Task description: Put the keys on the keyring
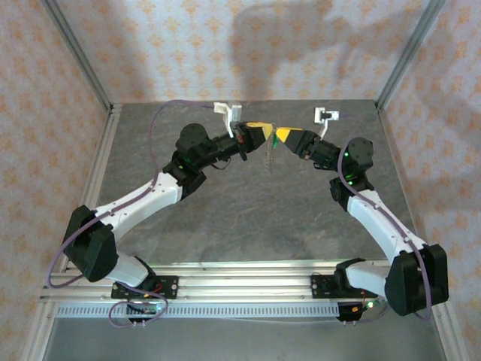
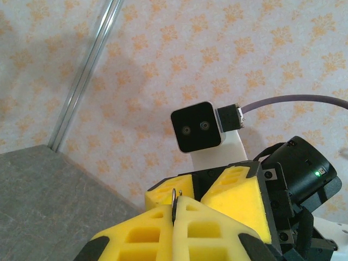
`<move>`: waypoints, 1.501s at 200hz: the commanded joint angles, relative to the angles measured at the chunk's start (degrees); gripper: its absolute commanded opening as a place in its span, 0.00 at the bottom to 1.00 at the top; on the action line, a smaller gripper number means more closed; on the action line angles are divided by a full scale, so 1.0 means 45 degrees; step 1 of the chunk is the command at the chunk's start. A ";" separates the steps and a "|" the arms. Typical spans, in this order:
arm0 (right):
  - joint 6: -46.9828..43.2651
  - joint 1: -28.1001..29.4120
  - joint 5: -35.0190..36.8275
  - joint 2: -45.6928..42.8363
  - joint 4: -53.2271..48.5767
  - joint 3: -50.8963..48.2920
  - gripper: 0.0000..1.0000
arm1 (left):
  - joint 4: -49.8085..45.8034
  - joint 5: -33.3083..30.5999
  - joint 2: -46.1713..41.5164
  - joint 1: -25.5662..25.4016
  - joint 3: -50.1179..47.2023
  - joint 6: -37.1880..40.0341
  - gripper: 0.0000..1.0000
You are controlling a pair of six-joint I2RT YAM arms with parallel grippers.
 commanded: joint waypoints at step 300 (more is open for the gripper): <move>-0.9823 0.0158 -0.2718 0.3372 -1.3750 0.7542 0.00 | -1.0727 0.5555 0.1437 0.3703 0.6440 0.5219 0.62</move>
